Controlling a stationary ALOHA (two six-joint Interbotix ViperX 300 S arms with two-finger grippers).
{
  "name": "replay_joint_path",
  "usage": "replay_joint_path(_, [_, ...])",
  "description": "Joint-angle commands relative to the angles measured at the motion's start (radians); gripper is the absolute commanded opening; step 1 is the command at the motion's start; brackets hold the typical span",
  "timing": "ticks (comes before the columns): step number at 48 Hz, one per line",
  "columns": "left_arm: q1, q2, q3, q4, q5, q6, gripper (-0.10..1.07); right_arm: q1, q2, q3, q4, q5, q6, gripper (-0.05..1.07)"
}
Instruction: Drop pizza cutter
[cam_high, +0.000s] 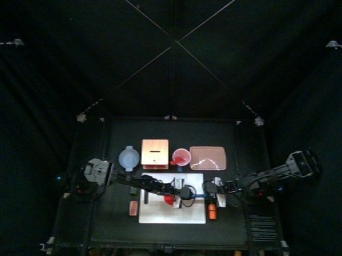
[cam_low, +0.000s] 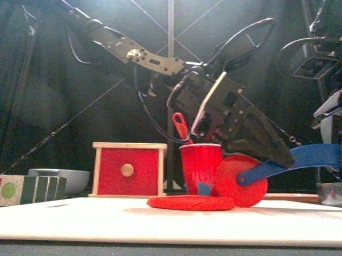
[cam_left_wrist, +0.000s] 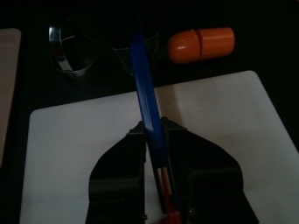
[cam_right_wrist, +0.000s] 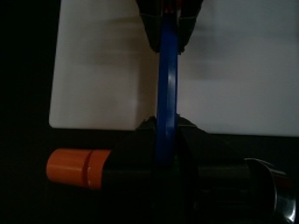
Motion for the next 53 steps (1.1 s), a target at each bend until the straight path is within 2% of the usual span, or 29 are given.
replay_joint_path(1, [0.02, -0.025, 0.014, 0.015, 0.026, 0.006, 0.51, 0.023, -0.048, -0.008, -0.008, 0.018, -0.006, 0.27])
replay_joint_path(19, [0.021, -0.115, 0.025, 0.064, 0.029, 0.009, 0.51, 0.005, -0.106, -0.028, -0.057, 0.035, -0.006, 0.27])
replay_joint_path(33, [0.032, -0.15, 0.046, 0.078, 0.02, 0.0, 0.57, 0.002, -0.107, -0.043, -0.061, 0.037, -0.006, 0.27])
replay_joint_path(41, [0.031, -0.164, 0.038, 0.037, -0.017, -0.003, 0.68, -0.002, -0.109, -0.052, -0.063, 0.037, -0.006, 0.27])
replay_joint_path(53, [0.021, -0.195, 0.067, 0.025, -0.146, -0.002, 0.9, -0.003, -0.109, -0.064, -0.064, 0.043, -0.006, 0.27])
